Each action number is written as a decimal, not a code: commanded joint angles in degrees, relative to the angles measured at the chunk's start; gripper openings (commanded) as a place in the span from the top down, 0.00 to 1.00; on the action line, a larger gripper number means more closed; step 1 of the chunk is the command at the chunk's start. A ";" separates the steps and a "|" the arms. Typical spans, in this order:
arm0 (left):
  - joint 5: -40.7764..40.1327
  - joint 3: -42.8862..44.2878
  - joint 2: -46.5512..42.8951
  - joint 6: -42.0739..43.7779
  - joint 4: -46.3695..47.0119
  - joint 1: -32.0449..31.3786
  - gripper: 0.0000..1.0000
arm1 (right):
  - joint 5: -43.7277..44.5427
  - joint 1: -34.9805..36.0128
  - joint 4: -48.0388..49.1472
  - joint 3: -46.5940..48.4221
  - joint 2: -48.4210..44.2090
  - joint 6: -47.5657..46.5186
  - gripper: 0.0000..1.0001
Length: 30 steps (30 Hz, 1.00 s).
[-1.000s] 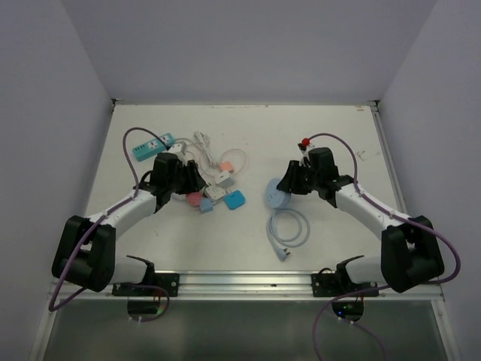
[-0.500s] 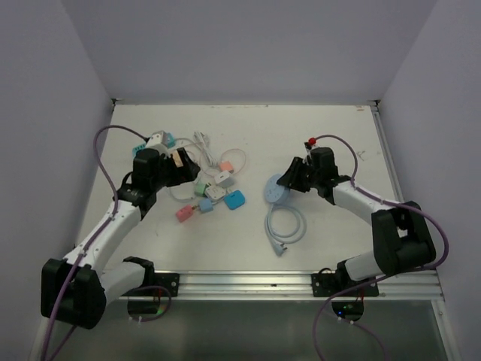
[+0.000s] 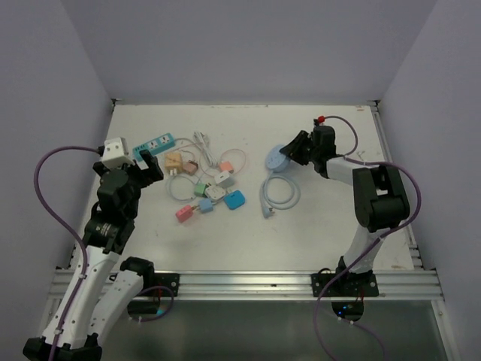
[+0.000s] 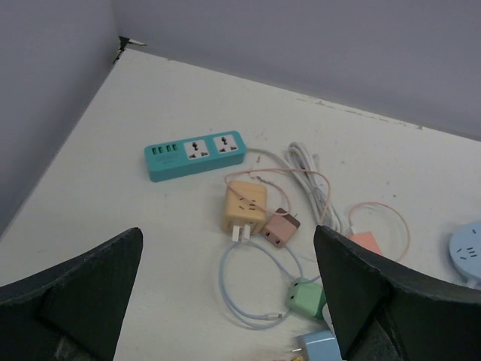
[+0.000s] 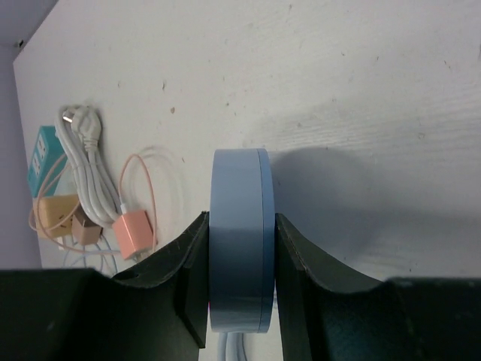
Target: Pull the plug off the socket
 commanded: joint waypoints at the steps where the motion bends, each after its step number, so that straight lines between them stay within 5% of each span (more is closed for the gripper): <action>1: -6.19 -4.16 -1.30 2.95 1.45 0.47 0.00 | 0.44 -0.90 -0.90 2.70 3.35 -2.07 0.71; 5: -6.10 -3.47 -0.60 3.03 0.84 0.47 0.00 | 3.32 -0.99 -6.41 3.23 0.46 -5.76 0.36; 12: -5.48 -3.47 -1.92 2.86 0.40 0.47 0.00 | 13.24 -0.99 -21.45 6.56 -9.47 -11.91 0.08; 20: -5.83 -3.21 -4.47 2.86 0.05 0.47 0.00 | 25.12 -0.99 -40.08 13.77 -27.73 -15.78 0.02; 30: -7.15 8.74 -6.49 2.15 -8.91 0.38 0.00 | 39.10 -0.99 -42.39 16.24 -54.45 -22.28 0.01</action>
